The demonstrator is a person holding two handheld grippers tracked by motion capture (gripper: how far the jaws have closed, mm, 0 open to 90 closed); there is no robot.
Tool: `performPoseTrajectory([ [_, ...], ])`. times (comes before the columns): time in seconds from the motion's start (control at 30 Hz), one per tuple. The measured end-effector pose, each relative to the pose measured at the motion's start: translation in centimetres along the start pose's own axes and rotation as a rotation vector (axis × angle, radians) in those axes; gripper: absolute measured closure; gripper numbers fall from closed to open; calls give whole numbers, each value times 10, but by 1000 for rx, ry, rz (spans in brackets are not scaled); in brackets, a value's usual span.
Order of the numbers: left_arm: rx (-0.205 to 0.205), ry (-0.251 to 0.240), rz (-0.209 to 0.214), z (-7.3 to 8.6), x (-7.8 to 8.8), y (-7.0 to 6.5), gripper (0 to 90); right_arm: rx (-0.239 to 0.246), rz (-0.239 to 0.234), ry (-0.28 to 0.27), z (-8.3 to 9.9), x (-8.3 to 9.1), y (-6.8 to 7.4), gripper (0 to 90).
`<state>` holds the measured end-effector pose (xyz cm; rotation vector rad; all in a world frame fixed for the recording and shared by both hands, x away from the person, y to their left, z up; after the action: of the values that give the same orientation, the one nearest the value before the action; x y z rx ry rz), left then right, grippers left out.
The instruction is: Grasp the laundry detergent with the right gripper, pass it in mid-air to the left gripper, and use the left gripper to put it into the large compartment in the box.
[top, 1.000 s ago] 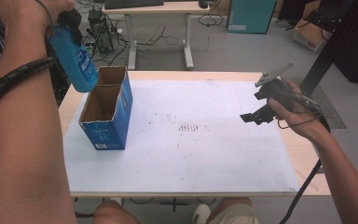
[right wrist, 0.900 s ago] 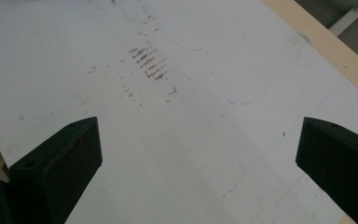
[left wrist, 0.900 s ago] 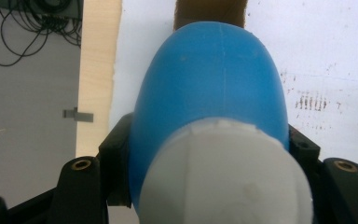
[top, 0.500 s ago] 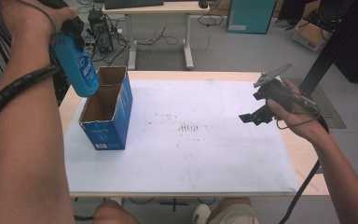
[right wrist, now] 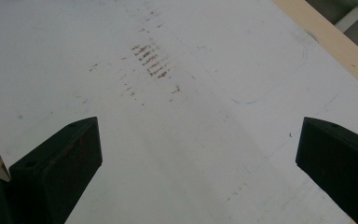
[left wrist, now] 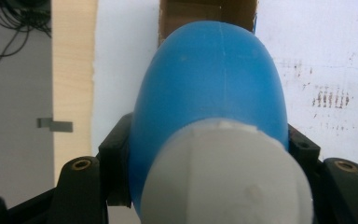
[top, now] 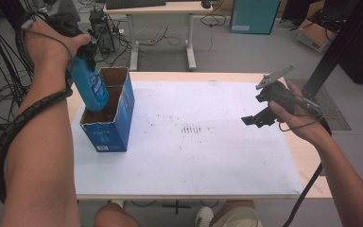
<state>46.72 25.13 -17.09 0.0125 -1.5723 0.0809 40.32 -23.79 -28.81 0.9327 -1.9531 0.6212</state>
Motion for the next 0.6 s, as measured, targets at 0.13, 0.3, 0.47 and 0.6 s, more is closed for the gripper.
performPoseTrajectory([
  [0.13,0,3,11,-1,-20,0,371,-2,-5,2,0,-3,1,3],
  [0.3,-13,11,13,-1,-43,-1,371,-4,-5,4,-1,-5,0,3],
  [0.47,-36,-7,-8,-3,-61,-3,371,-10,-6,0,-2,-7,0,3],
  [0.6,-45,-14,-14,-4,-76,-4,371,-19,-8,4,-2,-8,1,3],
])
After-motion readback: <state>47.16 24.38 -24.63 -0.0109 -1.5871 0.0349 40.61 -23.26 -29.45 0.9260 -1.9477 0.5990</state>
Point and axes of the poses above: each handheld gripper's, and its own axes: x roughly backward along the jaws, z roughly out of its underside, y roughly to its left, the point moved 4 cm from there along -x, roughly forward along the jaws, and after that the axes turned 8 degrees about y, right-handed, at the moved point
